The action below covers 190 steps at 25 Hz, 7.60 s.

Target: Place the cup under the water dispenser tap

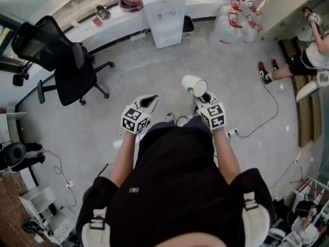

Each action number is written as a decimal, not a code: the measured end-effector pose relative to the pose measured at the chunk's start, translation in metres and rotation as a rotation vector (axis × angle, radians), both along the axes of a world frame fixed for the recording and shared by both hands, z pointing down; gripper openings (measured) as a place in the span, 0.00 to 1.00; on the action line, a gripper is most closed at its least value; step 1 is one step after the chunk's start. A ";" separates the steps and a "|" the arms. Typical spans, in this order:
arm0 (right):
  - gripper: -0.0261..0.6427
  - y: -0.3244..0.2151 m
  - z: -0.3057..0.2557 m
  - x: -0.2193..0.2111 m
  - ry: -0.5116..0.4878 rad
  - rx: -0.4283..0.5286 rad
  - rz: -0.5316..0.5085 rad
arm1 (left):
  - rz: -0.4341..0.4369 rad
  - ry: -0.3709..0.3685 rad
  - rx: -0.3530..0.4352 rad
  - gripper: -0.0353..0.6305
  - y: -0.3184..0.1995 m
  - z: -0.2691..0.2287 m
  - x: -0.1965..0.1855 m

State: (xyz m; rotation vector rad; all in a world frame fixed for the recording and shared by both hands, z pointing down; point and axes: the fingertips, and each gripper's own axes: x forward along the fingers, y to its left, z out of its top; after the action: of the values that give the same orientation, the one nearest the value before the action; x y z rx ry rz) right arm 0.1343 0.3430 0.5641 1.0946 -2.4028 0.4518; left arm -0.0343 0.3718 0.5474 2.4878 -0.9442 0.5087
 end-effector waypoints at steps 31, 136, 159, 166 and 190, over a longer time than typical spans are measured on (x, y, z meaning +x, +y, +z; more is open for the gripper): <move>0.10 -0.179 0.004 0.093 0.013 -0.015 -0.202 | -0.132 -0.055 0.003 0.05 -0.157 -0.019 0.108; 0.10 -0.429 0.091 -0.006 0.215 -0.239 -0.216 | -0.110 0.076 -0.085 0.05 -0.472 0.026 -0.009; 0.10 -0.440 0.130 -0.026 0.283 -0.322 -0.326 | -0.195 0.097 -0.096 0.05 -0.485 0.038 -0.045; 0.10 -0.463 0.142 -0.026 0.309 -0.337 -0.441 | -0.328 0.107 -0.121 0.05 -0.484 0.045 -0.052; 0.10 -0.553 0.252 -0.017 0.503 -0.412 -0.857 | -0.803 0.100 -0.147 0.05 -0.501 0.052 -0.052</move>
State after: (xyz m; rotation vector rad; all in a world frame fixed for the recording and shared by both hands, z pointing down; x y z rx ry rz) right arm 0.1169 -0.2105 0.8165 -0.0480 -1.9519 0.2915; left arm -0.0863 -0.1295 0.5997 1.7700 -1.6548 0.1682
